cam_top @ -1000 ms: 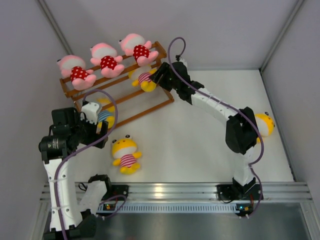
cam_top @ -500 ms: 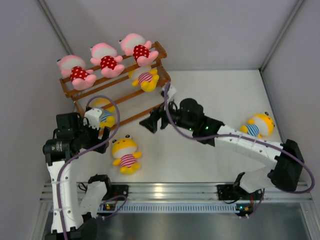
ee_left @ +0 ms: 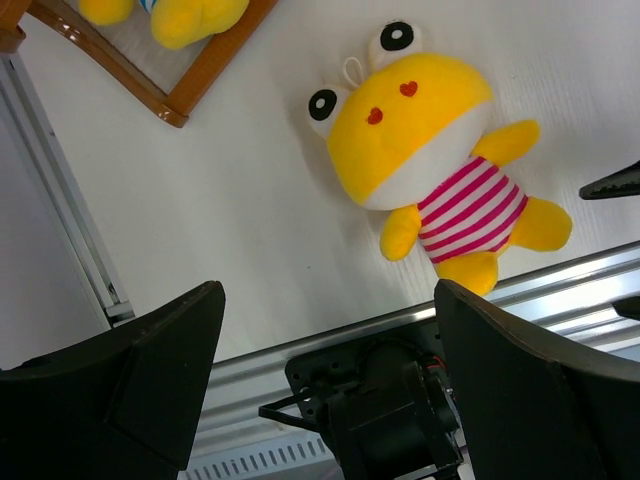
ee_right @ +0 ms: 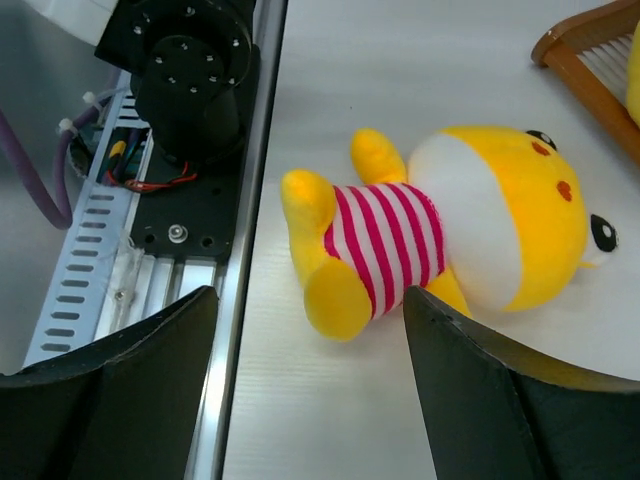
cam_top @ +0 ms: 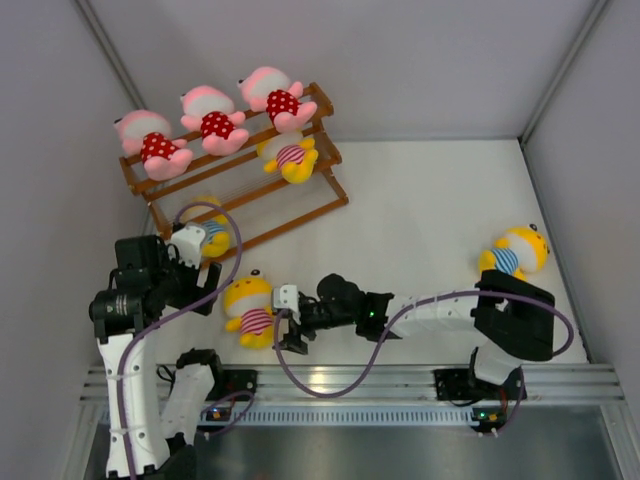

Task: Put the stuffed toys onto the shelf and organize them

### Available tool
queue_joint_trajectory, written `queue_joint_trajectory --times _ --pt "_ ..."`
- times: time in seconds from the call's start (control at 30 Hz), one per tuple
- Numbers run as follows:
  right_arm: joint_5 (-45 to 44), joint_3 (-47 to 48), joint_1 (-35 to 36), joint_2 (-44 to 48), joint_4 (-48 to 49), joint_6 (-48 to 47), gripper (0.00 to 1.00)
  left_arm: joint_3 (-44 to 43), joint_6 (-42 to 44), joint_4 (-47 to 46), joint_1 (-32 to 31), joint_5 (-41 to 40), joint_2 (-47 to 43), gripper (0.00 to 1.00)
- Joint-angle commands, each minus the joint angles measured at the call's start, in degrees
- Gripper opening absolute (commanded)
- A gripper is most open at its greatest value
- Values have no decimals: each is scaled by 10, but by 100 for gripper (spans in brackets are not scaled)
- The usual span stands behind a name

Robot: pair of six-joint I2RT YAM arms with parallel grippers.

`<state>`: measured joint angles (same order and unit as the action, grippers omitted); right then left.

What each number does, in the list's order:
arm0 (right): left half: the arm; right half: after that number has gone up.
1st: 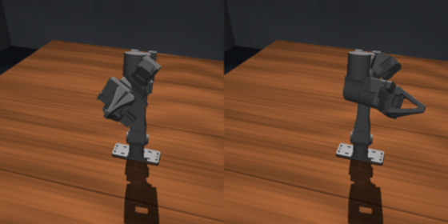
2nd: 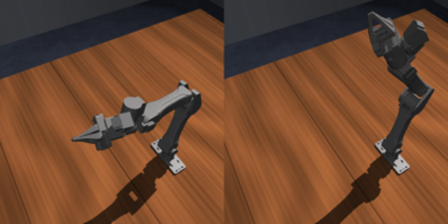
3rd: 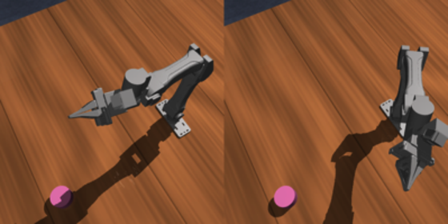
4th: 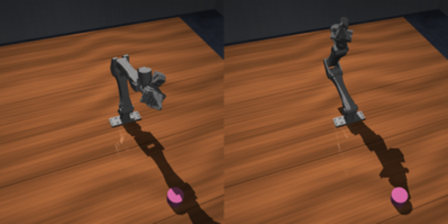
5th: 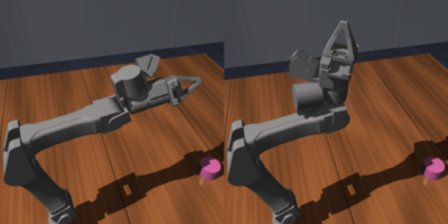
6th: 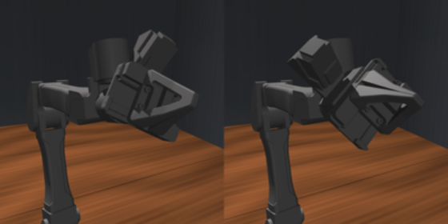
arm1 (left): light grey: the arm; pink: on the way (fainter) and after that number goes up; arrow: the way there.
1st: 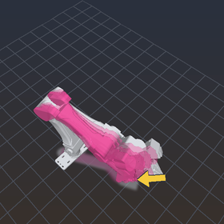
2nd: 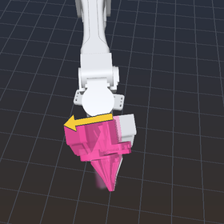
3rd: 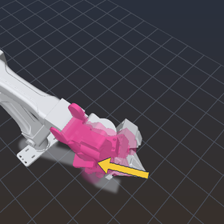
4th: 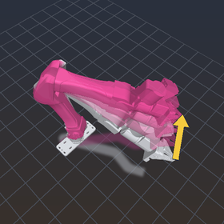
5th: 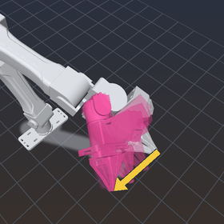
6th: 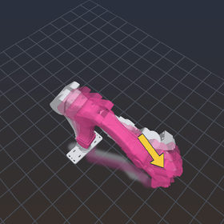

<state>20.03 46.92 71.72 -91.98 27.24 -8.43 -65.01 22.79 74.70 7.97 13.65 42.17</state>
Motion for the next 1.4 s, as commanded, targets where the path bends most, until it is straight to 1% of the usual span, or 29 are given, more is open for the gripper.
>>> queue_joint_trajectory --times 0.0,0.2,0.27,0.33,0.37,0.4,0.43,0.47,0.5,0.53,0.6,0.67,0.7,0.8,0.93,1.03,1.1,1.13,1.23,1.3,1.33,1.37 --pt "-7 27 6 -41 57 -52 74 -1 14 -13 -1 -3 -5 92" --pt "-30 84 8 -102 -8 -90 71 -9 16 -13 -1 1 -3 92" --pt "-53 92 10 -111 -19 -106 70 -9 16 -13 -1 1 -3 92" --pt "-66 108 15 -125 -46 -120 65 -8 17 -13 -1 3 -3 92" --pt "-68 114 18 -130 -55 -133 60 -8 19 -14 -1 5 -3 92" --pt "-71 119 20 -138 -67 -140 44 -9 18 -13 -1 7 -3 92" --pt "-73 126 23 -140 -76 -148 33 -11 19 -13 -1 7 -2 92" --pt "-71 128 27 -141 -104 -169 26 -12 19 -13 -1 6 -1 92" --pt "-69 131 30 -139 -120 -182 14 -13 19 -14 -1 5 -1 92" --pt "-68 136 30 -136 -136 -195 11 -13 21 -14 -1 3 -1 92" --pt "-71 142 34 -118 -187 -230 0 -14 22 -14 -1 2 -1 92" --pt "-82 154 33 -90 -226 -270 0 -16 22 -14 -2 2 0 92" --pt "-90 160 33 -80 -264 -283 0 -18 21 -14 -2 3 0 92" --pt "-110 193 33 -33 -337 -332 0 -26 22 -13 -2 4 4 92" --pt "-147 226 33 22 -380 -414 0 -42 23 -12 -2 -12 5 92" --pt "-174 257 28 41 -402 -447 0 -69 24 -10 -2 -46 11 92" --pt "-176 275 18 41 -409 -466 0 -90 23 -7 -2 -71 16 92" --pt "-174 294 13 39 -409 -471 0 -116 22 -5 -2 -94 19 92" --pt "-180 328 -5 17 -385 -495 0 -169 24 5 -2 -130 27 93" --pt "-188 359 -10 3 -375 -502 0 -190 28 11 -3 -130 32 93" --pt "-188 370 -14 -9 -368 -505 0 -204 31 12 -3 -150 33 93" --pt "-188 383 -15 -16 -360 -506 0 -209 32 16 -3 -153 33 94"
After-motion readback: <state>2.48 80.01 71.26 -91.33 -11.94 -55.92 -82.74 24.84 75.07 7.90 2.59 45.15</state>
